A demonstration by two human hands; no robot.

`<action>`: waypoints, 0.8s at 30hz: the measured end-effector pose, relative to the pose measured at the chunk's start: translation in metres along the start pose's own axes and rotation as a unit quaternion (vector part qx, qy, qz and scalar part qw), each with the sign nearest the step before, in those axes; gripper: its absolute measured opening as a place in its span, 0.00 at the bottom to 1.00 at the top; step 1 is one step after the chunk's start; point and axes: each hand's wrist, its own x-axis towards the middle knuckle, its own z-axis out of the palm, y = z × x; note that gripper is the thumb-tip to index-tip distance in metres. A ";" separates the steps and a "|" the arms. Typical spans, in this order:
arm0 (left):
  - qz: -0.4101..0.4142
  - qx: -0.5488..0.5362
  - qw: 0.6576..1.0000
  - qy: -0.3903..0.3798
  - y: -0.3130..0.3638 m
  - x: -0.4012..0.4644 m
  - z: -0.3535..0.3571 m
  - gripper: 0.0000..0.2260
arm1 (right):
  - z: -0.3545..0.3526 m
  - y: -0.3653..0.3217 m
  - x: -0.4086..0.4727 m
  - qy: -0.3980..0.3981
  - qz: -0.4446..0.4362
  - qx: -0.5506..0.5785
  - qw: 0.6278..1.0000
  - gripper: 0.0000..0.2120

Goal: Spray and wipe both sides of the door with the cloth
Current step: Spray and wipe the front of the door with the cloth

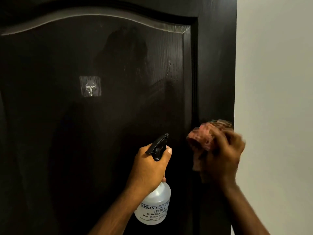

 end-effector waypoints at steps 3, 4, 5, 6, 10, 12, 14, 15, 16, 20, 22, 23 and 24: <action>0.000 -0.007 1.000 -0.008 -0.003 -0.002 0.004 0.07 | 0.002 0.001 0.042 0.033 0.064 0.004 0.997 0.18; -0.002 -0.010 1.000 -0.011 -0.005 -0.002 0.004 0.08 | 0.004 0.003 0.041 0.039 0.067 0.003 0.997 0.17; -0.004 -0.013 1.000 -0.012 -0.007 -0.004 0.003 0.09 | 0.006 0.005 0.033 0.044 0.065 0.003 0.997 0.17; -0.007 -0.017 1.000 -0.011 -0.010 -0.004 0.002 0.09 | 0.007 0.007 0.020 0.050 0.058 0.001 0.997 0.17; -0.014 0.000 1.000 0.001 -0.018 -0.005 -0.008 0.07 | 0.002 0.024 -0.072 0.032 0.051 -0.036 0.998 0.16; -0.016 0.014 1.000 0.009 -0.021 -0.008 -0.015 0.06 | -0.008 0.029 -0.124 -0.032 0.081 -0.043 0.995 0.25; -0.017 0.028 0.999 0.023 -0.024 -0.012 -0.022 0.06 | -0.015 0.028 -0.160 -0.105 0.103 -0.049 0.988 0.34; -0.018 0.033 0.999 0.031 -0.026 -0.015 -0.027 0.06 | -0.018 0.025 -0.168 -0.125 0.114 -0.045 0.985 0.35; -0.019 0.037 0.998 0.036 -0.028 -0.018 -0.031 0.06 | -0.020 0.022 -0.168 -0.133 0.121 -0.032 0.983 0.35; -0.044 0.039 0.997 0.049 -0.044 -0.037 -0.059 0.06 | -0.009 0.000 -0.148 -0.098 0.104 0.023 0.989 0.23; -0.059 0.045 0.995 0.062 -0.054 -0.049 -0.076 0.07 | 0.005 -0.023 -0.136 -0.112 0.070 0.044 0.990 0.22; -0.064 0.051 0.994 0.069 -0.059 -0.054 -0.084 0.08 | 0.014 -0.035 -0.130 -0.120 0.049 0.043 0.991 0.21; -0.070 0.057 0.993 0.081 -0.063 -0.062 -0.095 0.09 | 0.025 -0.051 -0.127 -0.129 0.024 0.038 0.991 0.19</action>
